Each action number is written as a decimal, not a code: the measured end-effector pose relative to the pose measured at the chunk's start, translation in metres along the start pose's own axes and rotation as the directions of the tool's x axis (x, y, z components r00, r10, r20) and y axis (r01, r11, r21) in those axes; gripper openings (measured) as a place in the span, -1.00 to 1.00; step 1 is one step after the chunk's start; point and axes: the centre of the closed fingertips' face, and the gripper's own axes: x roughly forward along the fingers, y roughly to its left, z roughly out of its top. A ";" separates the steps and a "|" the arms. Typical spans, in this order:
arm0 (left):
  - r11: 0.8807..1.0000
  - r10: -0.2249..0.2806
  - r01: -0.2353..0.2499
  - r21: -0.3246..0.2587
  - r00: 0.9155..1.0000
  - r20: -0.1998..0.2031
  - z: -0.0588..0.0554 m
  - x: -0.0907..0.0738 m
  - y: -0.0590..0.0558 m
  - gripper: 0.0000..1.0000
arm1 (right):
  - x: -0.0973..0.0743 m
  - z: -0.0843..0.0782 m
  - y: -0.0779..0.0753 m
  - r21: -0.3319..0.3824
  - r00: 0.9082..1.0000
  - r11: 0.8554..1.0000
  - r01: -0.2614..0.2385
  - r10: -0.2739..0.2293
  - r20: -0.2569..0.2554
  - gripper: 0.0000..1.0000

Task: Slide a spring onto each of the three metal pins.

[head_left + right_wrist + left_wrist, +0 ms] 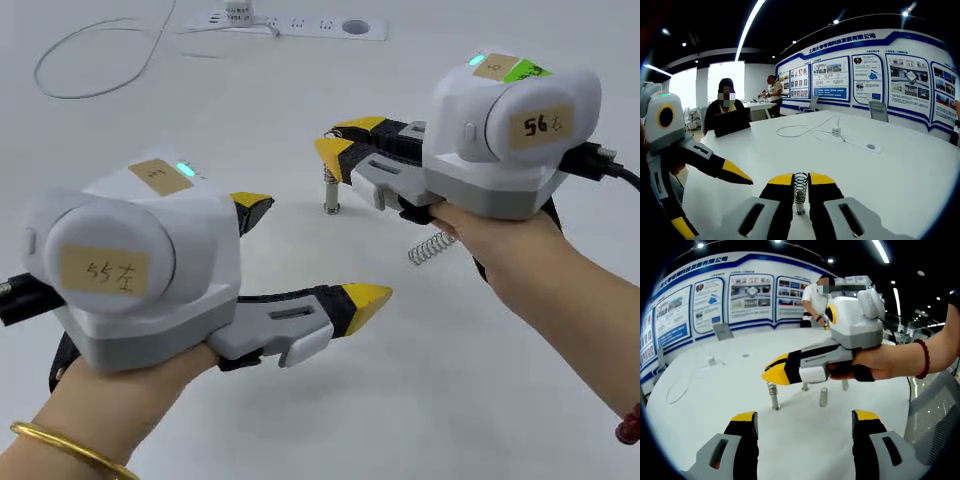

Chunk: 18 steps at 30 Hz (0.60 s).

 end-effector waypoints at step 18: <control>1.000 0.001 -0.001 0.003 1.000 -0.003 -0.001 0.000 0.000 0.56 | 0.004 -0.028 0.002 -0.005 0.996 1.000 0.007 -0.007 -0.088 -0.77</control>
